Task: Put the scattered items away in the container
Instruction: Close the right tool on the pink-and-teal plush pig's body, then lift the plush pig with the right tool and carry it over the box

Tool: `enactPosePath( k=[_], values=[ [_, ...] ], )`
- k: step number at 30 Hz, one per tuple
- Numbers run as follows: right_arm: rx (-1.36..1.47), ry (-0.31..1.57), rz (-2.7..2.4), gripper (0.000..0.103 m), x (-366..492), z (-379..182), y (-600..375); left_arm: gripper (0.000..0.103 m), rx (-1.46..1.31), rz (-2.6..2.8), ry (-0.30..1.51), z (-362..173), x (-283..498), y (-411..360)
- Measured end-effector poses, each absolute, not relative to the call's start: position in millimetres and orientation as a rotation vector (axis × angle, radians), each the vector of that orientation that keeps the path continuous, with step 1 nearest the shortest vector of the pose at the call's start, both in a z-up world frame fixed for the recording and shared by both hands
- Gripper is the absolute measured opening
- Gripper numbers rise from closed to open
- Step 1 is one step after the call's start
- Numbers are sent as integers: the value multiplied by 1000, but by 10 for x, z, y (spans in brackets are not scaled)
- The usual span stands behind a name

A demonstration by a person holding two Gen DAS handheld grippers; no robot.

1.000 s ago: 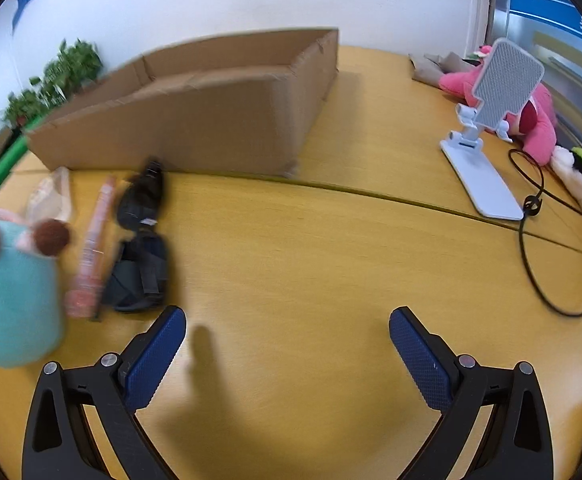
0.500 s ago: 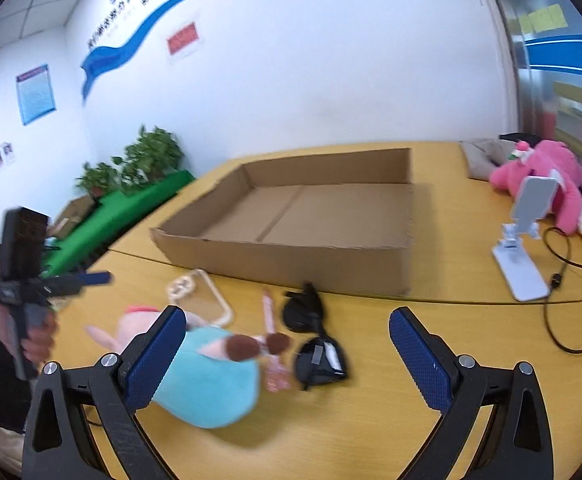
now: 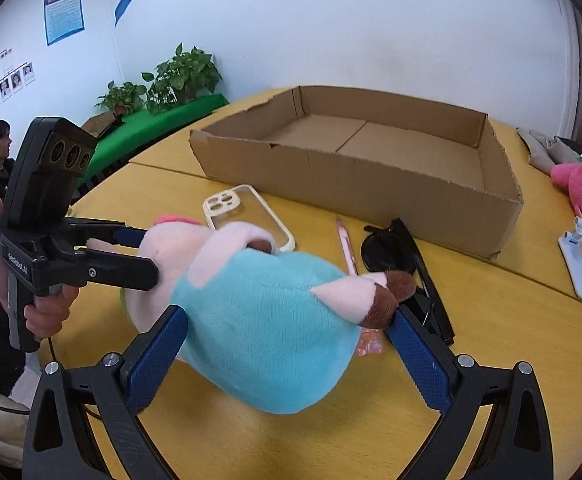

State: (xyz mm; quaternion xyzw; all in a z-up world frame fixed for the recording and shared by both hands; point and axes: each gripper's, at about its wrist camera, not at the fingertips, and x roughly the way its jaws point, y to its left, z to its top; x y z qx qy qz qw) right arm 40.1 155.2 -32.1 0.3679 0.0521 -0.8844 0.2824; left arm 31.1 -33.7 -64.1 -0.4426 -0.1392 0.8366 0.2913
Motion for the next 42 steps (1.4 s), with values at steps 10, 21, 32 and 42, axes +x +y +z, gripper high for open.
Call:
enactPosePath(
  k=[10,21,32,42],
  values=[
    [1023,21,-2358,90,351,-408,1563,73,-1214,2131,-462,-679,314,-331],
    [861,15,-2385,74,565,-88,1566,70,-1114,2202,-431,-307,428,-381],
    [752,-10,-2444,71,509,262,1550,68,-988,2257,-311,118,281,-350],
    [648,19,-2489,66,155,642,1432,67,-852,2319,-237,523,-59,-494]
  ],
)
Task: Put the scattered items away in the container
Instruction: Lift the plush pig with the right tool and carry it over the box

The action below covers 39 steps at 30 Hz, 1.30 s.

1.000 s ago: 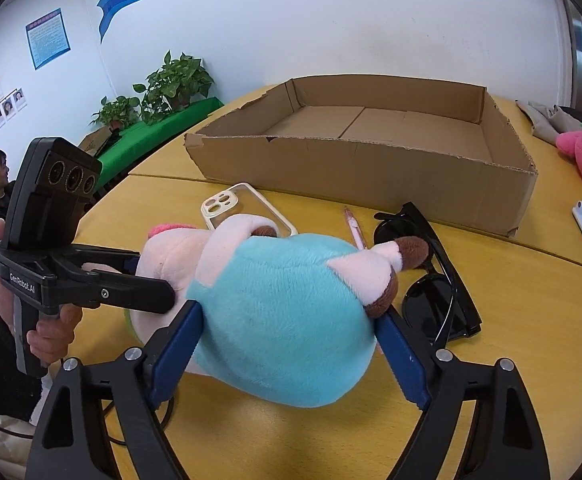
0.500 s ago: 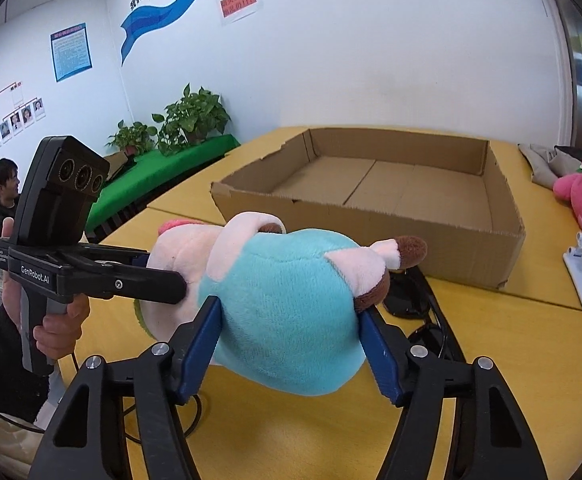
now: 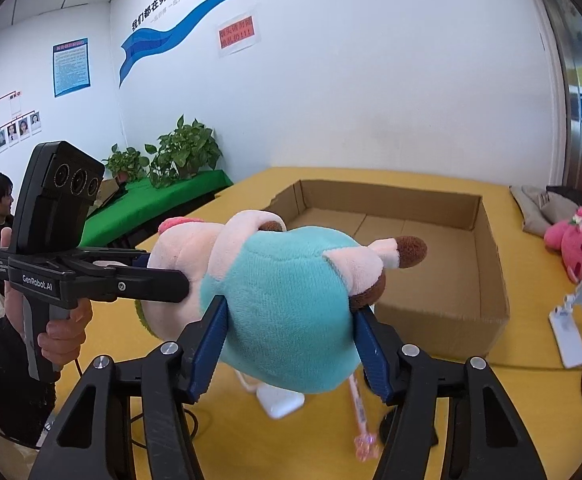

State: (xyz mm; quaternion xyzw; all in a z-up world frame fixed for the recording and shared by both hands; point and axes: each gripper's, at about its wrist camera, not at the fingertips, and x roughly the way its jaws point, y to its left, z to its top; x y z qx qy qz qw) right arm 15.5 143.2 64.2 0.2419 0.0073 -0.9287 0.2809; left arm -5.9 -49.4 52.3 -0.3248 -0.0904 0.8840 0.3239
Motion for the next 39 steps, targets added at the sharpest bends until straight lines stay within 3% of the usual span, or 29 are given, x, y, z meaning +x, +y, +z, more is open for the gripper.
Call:
enactPosePath(
  k=[26,33,39],
  values=[
    [430,15,-2490,64,-1471,2126,864,66,-655,2494,-63,2029,-1423,-964],
    [463,-44,-2497,63,-2157,2081,694,66,-701,2510,-71,1949,-2074,-1079],
    [578,-131,-2513,63,-2746,1672,667,66,-787,2463,-91,1481,-2650,-1137]
  ],
)
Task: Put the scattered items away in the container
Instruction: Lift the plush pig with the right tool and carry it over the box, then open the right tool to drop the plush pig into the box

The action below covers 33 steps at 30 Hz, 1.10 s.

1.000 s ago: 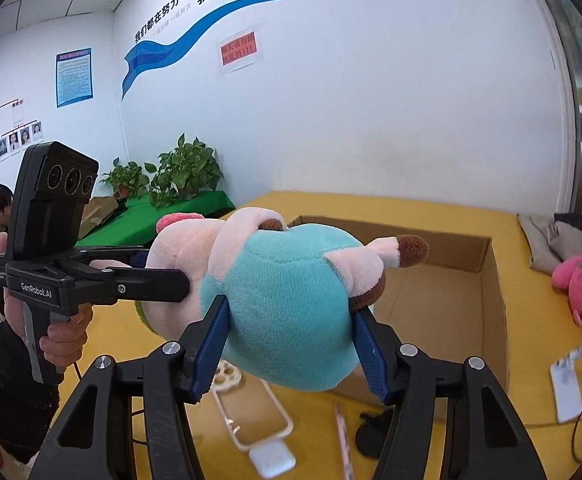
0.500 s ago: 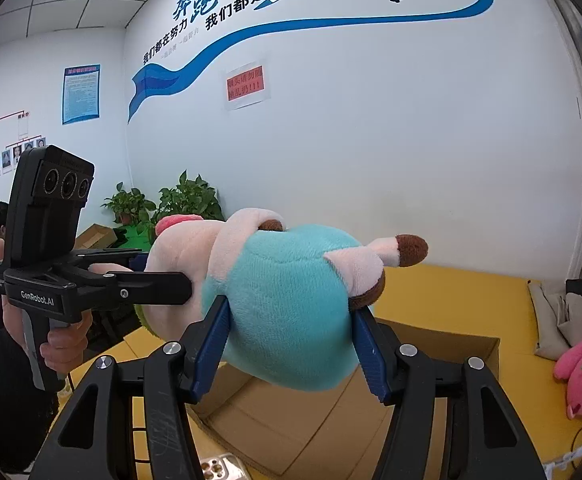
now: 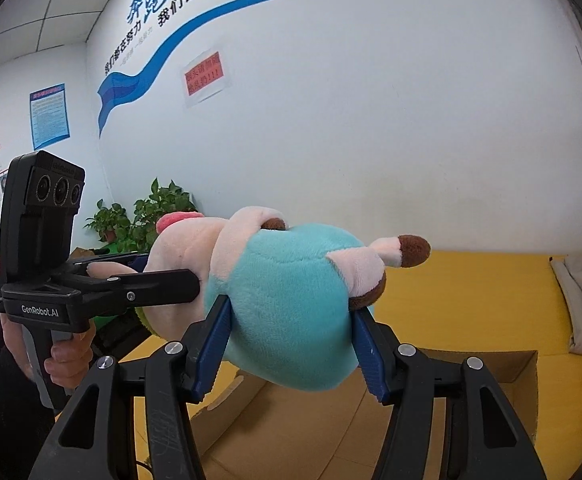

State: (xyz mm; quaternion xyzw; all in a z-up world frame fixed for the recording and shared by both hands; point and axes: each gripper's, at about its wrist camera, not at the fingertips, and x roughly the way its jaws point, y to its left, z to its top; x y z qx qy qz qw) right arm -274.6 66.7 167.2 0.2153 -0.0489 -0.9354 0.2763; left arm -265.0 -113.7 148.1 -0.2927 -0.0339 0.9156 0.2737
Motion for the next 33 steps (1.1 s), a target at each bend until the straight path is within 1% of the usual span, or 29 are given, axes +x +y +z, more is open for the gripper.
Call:
enactPosePath(
  k=[6,12,16,18,22,27,30,32,33],
  values=[
    [716,-229,-2501,63,-3265,1131,619,66,-939,2432,-145,931,-3118,-1221],
    [855,-347,-2485,63,-3766,598,600,66,-1102,2429,-139,430,-3527,-1201],
    [936,-387,-2477,63,-4004,262,567,66,-1217,2424,-128,106,-3712,-1199],
    [970,-392,-2478,63,-4087,109,548,66,-1254,2429,-105,-12,-3734,-1189],
    [1027,-343,-2484,63,-4205,-43,470,67,-1314,2464,18,-171,-3733,-1109],
    [1074,-288,-2456,64,-4228,-131,408,71,-1393,2482,30,-251,-3737,-1142],
    [1086,-266,-2443,72,-4240,-130,368,73,-1419,2512,21,-233,-3695,-1217],
    [1110,-263,-2430,86,-4200,-185,407,73,-1412,2532,0,-190,-3646,-1261],
    [1132,-268,-2418,88,-4178,-236,440,73,-1400,2547,-14,-147,-3629,-1275]
  ],
)
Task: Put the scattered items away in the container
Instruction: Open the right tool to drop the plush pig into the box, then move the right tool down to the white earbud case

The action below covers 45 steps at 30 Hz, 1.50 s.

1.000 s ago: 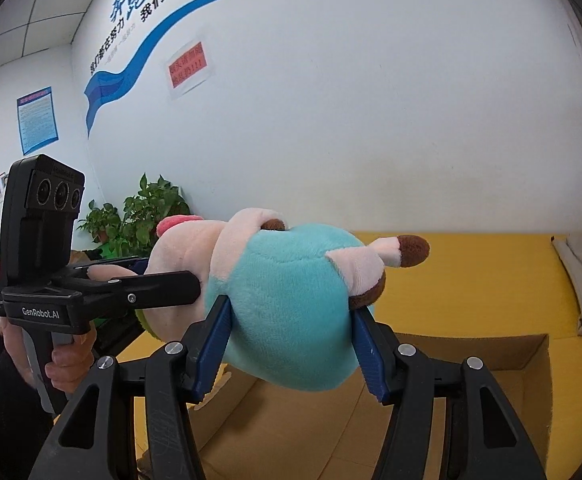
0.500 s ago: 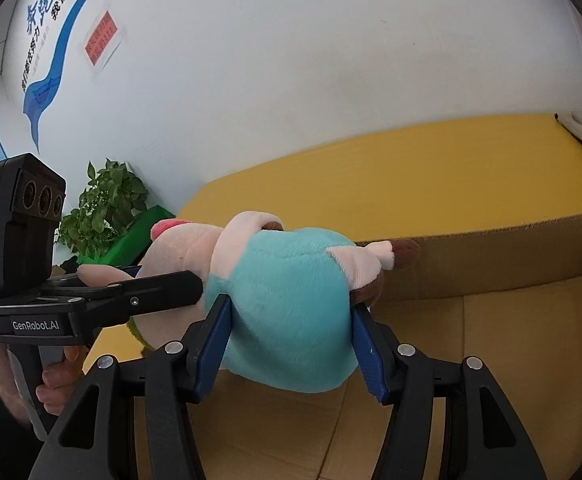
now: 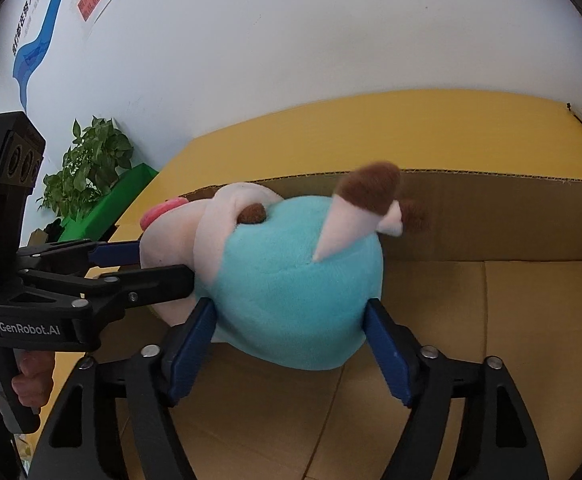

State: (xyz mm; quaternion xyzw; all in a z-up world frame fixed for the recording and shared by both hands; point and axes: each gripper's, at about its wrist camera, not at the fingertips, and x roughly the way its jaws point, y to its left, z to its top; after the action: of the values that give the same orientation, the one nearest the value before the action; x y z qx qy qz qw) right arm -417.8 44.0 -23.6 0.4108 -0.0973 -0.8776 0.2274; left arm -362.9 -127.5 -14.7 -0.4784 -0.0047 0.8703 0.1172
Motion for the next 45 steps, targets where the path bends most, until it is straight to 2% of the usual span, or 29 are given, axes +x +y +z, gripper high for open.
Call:
enactPosePath(
  k=[4,8,10,13,16,21,27,34,45],
  values=[
    [1186,-270,-2394,95,-4122,-232,494,73,-1306,2623,-130,146,-3437,-1428],
    [1123,-226,-2412,96,-3853,125,614,73,-1144,2695,-109,540,-2962,-1463],
    [1084,-189,-2437,102,-3640,362,688,74,-1065,2719,-105,737,-2666,-1412],
    [1017,-109,-2462,103,-3188,663,785,80,-945,2763,-86,964,-2194,-1277],
    [939,-37,-2495,103,-2628,844,875,82,-840,2807,-76,1085,-1650,-1145],
    [923,-74,-2605,103,-1747,769,1154,83,-744,2878,21,910,-833,-773],
    [898,-50,-2739,103,-1222,762,1306,83,-810,2835,-34,633,-291,-432],
    [837,29,-2784,103,-739,841,1462,83,-769,2836,-75,624,-37,-186],
    [842,-14,-2779,103,-436,757,1633,83,-809,2827,-44,505,145,15]
  ],
)
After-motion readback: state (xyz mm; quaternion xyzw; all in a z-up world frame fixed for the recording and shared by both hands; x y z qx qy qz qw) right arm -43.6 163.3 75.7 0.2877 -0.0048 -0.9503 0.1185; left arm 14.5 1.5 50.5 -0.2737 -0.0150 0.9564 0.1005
